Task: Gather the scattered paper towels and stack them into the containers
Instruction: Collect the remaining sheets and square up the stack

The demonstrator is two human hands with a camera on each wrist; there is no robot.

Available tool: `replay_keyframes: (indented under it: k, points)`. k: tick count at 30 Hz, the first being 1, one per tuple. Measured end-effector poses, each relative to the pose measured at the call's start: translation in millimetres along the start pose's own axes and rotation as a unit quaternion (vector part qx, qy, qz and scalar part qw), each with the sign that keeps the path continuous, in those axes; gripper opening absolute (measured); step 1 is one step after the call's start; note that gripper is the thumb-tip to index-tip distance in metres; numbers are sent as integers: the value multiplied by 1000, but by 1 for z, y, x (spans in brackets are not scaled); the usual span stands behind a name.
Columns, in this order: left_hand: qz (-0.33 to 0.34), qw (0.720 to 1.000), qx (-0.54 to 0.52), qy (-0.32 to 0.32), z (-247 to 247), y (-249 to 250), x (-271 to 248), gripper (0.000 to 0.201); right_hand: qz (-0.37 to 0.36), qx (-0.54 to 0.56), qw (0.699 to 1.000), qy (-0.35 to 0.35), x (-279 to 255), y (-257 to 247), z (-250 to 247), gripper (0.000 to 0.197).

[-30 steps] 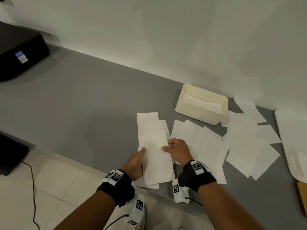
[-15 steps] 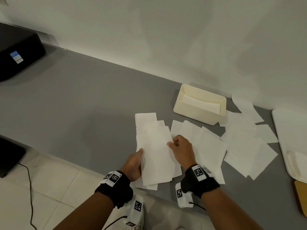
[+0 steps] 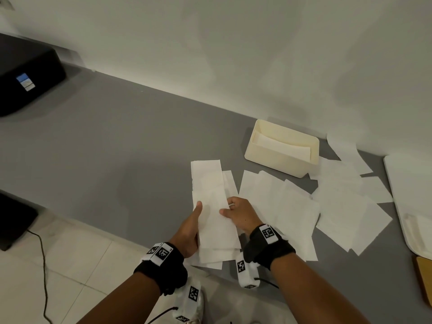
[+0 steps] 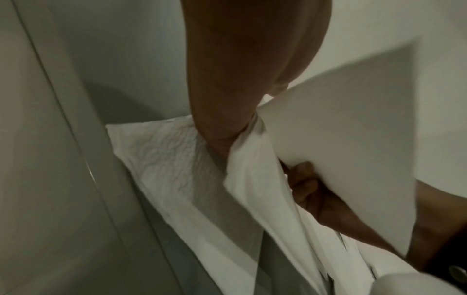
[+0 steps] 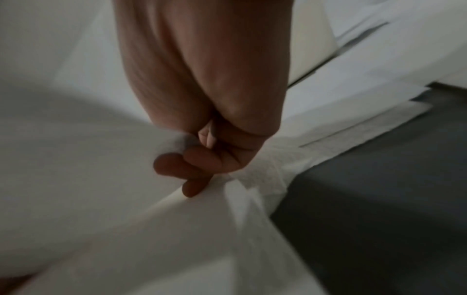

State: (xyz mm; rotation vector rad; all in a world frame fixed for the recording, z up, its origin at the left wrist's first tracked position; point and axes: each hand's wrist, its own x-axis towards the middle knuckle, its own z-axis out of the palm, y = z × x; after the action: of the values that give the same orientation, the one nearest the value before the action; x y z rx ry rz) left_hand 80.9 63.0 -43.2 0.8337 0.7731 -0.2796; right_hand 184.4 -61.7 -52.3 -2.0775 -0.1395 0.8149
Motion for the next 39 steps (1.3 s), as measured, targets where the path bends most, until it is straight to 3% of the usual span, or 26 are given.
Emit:
replay_keyframes:
  k: [6, 12, 14, 20, 26, 29, 32, 36, 39]
  points:
    - [6, 998, 44, 32, -6, -6, 5, 29, -24, -119, 993, 11, 0, 7, 3, 28]
    - [59, 994, 75, 51, -20, 5, -3, 21, -38, -203, 968, 145, 6, -21, -3, 32]
    - [74, 993, 72, 56, -34, 12, -10, 19, -35, -228, 962, 145, 21, -36, 1, 32]
    - [95, 987, 96, 92, -64, 29, -22, 22, 67, -214, 969, 106, 54, -63, 14, 45]
    - [52, 986, 98, 124, -72, 20, -19, 22, 58, -230, 965, 108, 66, -60, 21, 30]
    - [29, 986, 105, 128, -72, 20, -22, 20, -8, -162, 976, 145, 58, -61, 13, 9]
    - [19, 987, 106, 117, -68, 22, -23, 23, -65, -53, 986, 147, 37, -61, -6, 10]
    - [33, 993, 63, 91, -57, 27, -20, 33, -46, 159, 985, 40, -3, -52, -23, 21]
    - [26, 997, 25, 68, -40, 28, -16, 34, -33, 207, 978, -9, -20, -44, -18, 24]
